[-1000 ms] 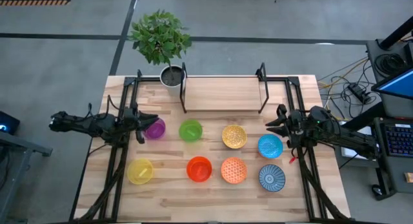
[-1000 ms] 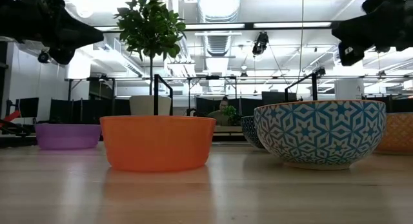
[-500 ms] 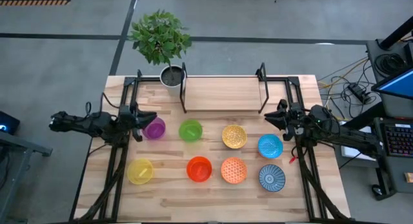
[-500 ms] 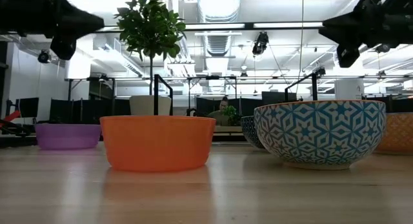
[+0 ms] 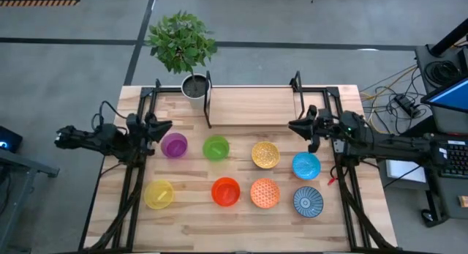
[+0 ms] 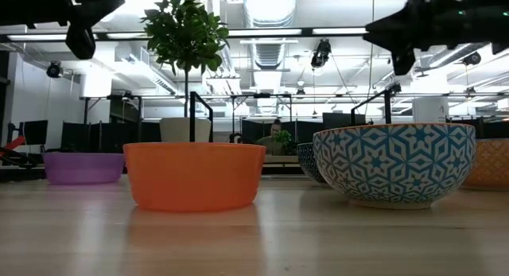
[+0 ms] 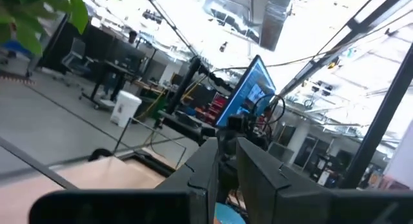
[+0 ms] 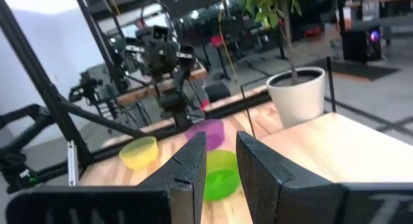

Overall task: Place and stack bowls onto a shelf
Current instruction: Put the green transparent bowl on the shelf

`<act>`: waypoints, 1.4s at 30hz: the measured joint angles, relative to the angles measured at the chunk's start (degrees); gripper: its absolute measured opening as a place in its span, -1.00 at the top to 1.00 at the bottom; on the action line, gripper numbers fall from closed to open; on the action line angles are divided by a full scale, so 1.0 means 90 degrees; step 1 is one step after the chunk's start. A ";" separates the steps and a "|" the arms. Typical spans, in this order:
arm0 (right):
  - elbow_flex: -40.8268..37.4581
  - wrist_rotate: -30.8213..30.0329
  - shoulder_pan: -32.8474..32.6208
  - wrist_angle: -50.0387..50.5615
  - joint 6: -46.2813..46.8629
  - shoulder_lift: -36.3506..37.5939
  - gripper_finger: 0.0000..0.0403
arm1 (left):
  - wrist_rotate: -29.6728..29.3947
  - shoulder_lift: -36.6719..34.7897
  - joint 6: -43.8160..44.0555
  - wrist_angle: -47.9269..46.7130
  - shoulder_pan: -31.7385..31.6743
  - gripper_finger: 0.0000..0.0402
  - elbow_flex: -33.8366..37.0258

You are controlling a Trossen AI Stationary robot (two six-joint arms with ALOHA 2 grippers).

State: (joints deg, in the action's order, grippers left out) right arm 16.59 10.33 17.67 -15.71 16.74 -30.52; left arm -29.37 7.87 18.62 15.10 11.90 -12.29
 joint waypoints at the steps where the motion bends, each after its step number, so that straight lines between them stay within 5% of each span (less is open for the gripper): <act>1: 0.0117 0.0001 0.0000 0.0107 -0.0013 -0.0095 0.63 | -0.0002 0.0095 0.0065 0.0005 0.0000 0.81 0.0000; 10: 0.0929 0.0012 0.0000 0.1200 -0.0177 -0.0565 0.63 | 0.0000 0.1512 0.0346 0.1075 0.0000 0.81 -0.0008; 17: 0.0958 0.0010 0.0000 0.1443 -0.0439 -0.0576 0.63 | -0.0033 0.2499 0.0925 0.0643 0.0000 0.81 -0.0646; 28: 0.0946 0.0006 0.0000 0.1544 -0.0535 -0.0592 0.63 | -0.0343 0.4915 0.0778 -0.4147 0.0000 0.81 -0.3879; 36: 0.0947 0.0007 0.0000 0.1552 -0.0705 -0.0600 0.63 | -0.0272 0.7309 -0.0642 -0.5297 -0.0019 0.77 -0.5324; 42: 0.0946 0.0007 0.0000 0.1607 -0.0712 -0.0619 0.63 | -0.0122 0.8727 -0.1031 -0.6268 -0.0097 0.48 -0.6228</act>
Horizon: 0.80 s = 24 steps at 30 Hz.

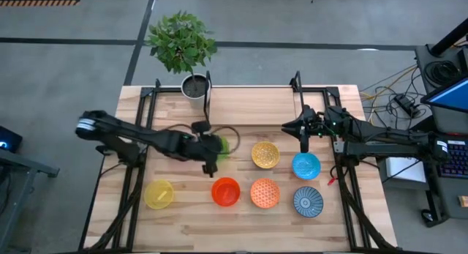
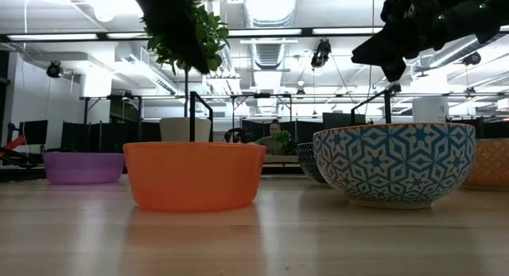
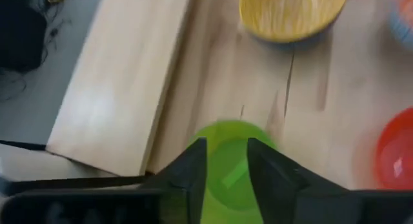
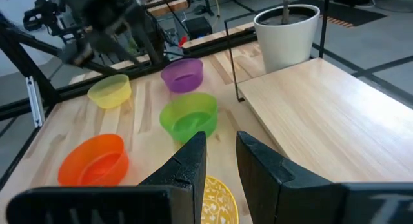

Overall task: Place and stack bowls onto a shelf
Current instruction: Put the green transparent bowl on the shelf

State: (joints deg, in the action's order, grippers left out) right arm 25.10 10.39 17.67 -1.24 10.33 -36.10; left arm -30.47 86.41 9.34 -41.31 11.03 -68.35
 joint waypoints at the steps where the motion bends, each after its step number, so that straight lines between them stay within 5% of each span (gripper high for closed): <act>1: 0.0000 -0.0002 0.0000 0.0020 0.0000 0.0000 0.63 | 0.0000 0.0189 -0.0050 -0.0097 -0.0006 0.41 -0.0100; 9: 0.0000 0.0000 0.0000 0.0065 -0.0010 0.0000 0.63 | 0.0866 0.1343 -0.0648 -0.0173 -0.0118 0.09 -0.0320; 14: 0.0000 0.0000 0.0000 0.0064 -0.0010 0.0000 0.63 | 0.1659 0.1765 -0.0603 -0.0171 -0.0338 0.10 -0.0191; 24: -0.0002 0.0000 0.0000 0.0067 -0.0063 0.0000 0.63 | 0.1806 0.2094 -0.0675 -0.0078 -0.0519 0.26 -0.0178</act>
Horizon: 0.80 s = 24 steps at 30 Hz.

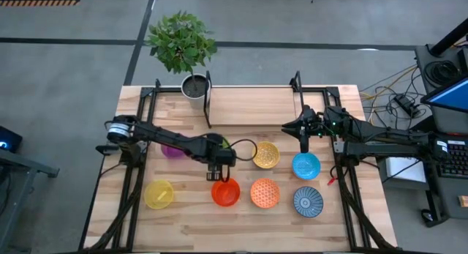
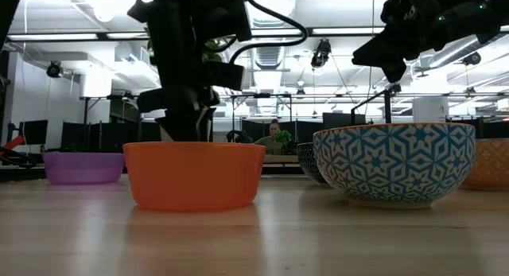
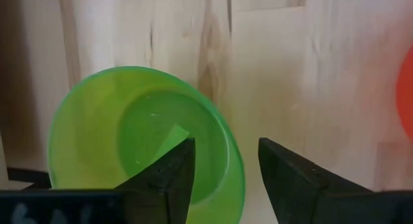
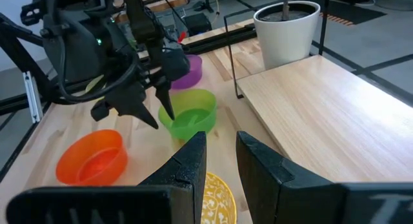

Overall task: Place and stack bowls onto a shelf
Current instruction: Put the green transparent bowl on the shelf

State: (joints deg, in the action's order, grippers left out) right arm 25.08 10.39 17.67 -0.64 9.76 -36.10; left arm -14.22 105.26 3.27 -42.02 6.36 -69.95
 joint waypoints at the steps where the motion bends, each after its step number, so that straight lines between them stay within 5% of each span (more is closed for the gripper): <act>1: 0.0000 0.0000 0.0000 0.0000 0.0000 0.0000 0.63 | 0.0000 0.0007 0.0000 0.0002 -0.0001 0.28 0.0002; 17: 0.0000 0.0000 0.0000 0.0000 -0.0054 0.0000 0.63 | -0.0012 0.0067 0.0053 -0.0013 -0.0023 0.96 -0.0011; 24: 0.0000 0.0000 0.0000 0.0000 -0.0049 0.0000 0.63 | 0.0024 -0.0009 -0.0154 -0.0361 -0.0023 1.00 -0.0589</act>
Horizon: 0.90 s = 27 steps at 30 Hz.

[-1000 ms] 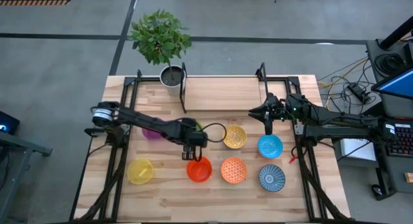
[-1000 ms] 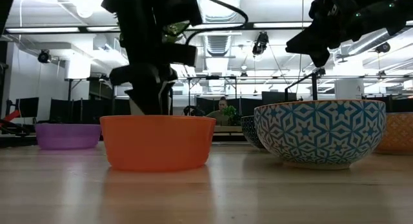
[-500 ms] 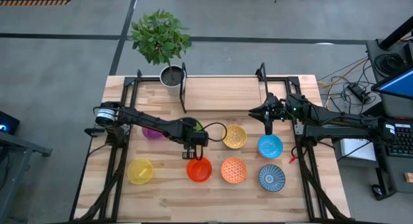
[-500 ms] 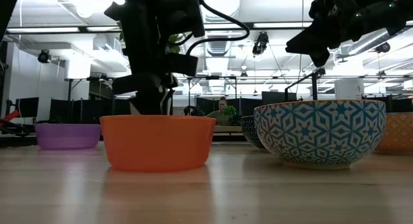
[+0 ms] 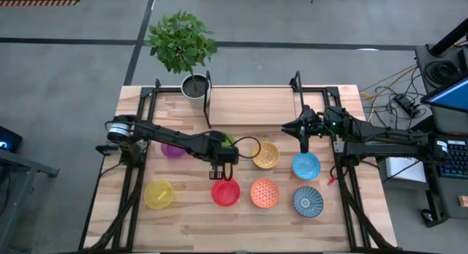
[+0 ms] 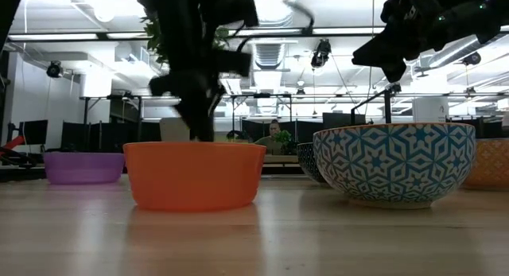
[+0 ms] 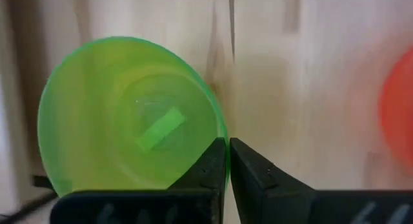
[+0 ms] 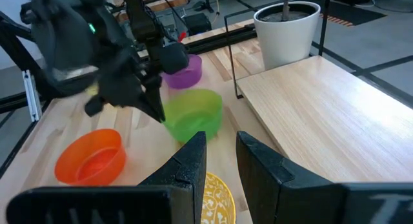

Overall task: Place and stack bowls onto a shelf
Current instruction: Put the green transparent bowl on the shelf

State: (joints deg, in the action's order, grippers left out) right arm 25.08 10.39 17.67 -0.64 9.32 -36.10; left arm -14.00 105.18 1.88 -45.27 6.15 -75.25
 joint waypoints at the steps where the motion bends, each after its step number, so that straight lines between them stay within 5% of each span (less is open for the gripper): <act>1: 0.0000 0.0000 0.0000 0.0000 0.0000 0.0000 0.63 | 0.0000 -0.0026 -0.0114 -0.0069 0.0000 1.00 -0.0153; 13: -0.0002 0.0000 0.0000 0.0002 0.0004 0.0000 0.63 | -0.0289 -0.0072 -0.1975 -0.0066 -0.0935 1.00 -0.0956; 27: -0.0002 0.0000 0.0000 0.0001 -0.0051 0.0000 0.63 | -0.0277 -0.0024 -0.1812 0.0465 -0.2604 1.00 -0.0924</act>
State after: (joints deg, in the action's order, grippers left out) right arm 25.06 10.39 17.67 -0.63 8.86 -36.10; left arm -16.49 104.96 -14.43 -41.08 -17.28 -83.57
